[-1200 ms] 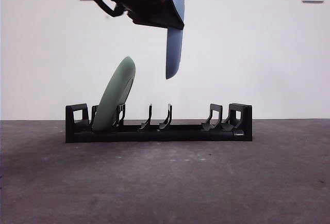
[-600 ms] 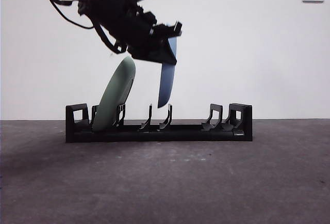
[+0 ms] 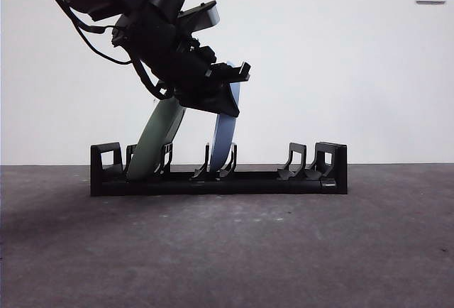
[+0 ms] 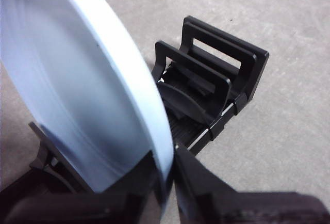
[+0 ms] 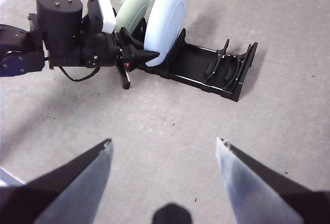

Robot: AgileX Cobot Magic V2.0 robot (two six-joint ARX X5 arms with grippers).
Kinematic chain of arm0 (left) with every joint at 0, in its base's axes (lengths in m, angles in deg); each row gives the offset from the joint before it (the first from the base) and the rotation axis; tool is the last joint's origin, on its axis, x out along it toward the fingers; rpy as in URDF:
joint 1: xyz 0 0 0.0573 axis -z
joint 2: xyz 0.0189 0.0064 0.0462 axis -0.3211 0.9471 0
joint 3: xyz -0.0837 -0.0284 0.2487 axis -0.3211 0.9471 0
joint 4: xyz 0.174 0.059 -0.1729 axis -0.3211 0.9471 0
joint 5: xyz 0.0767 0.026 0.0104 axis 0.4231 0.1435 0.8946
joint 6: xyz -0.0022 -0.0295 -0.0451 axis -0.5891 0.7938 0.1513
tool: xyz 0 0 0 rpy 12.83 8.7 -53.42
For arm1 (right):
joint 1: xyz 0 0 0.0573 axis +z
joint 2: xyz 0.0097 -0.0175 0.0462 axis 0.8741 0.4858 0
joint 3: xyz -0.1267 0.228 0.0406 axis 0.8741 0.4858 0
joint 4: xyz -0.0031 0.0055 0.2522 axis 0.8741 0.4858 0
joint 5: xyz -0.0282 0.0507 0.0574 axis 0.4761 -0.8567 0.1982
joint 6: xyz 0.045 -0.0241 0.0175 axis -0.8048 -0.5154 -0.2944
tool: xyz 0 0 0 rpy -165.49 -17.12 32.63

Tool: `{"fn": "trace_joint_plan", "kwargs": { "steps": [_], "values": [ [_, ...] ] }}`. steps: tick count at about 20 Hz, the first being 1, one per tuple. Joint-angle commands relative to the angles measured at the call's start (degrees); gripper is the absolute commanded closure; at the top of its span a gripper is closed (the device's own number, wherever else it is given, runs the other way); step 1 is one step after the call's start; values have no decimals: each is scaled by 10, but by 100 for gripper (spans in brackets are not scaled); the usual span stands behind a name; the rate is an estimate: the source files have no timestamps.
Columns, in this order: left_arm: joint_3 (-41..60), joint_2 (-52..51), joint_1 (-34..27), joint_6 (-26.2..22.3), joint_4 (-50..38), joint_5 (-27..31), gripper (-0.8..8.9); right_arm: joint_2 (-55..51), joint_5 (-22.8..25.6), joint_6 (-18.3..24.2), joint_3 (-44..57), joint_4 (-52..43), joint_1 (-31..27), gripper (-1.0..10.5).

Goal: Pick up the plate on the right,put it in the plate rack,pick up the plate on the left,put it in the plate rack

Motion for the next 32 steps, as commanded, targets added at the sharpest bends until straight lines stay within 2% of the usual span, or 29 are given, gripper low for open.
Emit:
{"fn": "trace_joint_plan", "kwargs": {
  "steps": [1, 10, 13, 14, 20, 27, 30, 32],
  "values": [
    [-2, 17, -1, 3, 7, -2, 822, 0, 2, 6, 4, -3, 1, 603],
    [-2, 23, 1, 3, 72, -3, 799, 0, 2, 9, 4, -3, 1, 603],
    [-2, 21, 2, 3, 69, -3, 608, 0, 2, 10, 4, -3, 1, 603],
    [-2, 21, 2, 3, 69, -3, 590, 0, 2, 10, 4, -3, 1, 604],
    [-2, -3, 3, 18, 73, -7, 590, 0, 2, 11, 4, -3, 1, 603],
    [-2, -115, 10, 18, 123, -9, 589, 7, 2, 15, 4, -3, 1, 604],
    [-2, -178, 18, 18, 179, -23, 590, 13, 0, 16, 4, 0, 1, 604],
    [-2, -228, 25, 18, 242, -22, 593, 19, -17, 22, 4, 7, 1, 603]
  ]
}}
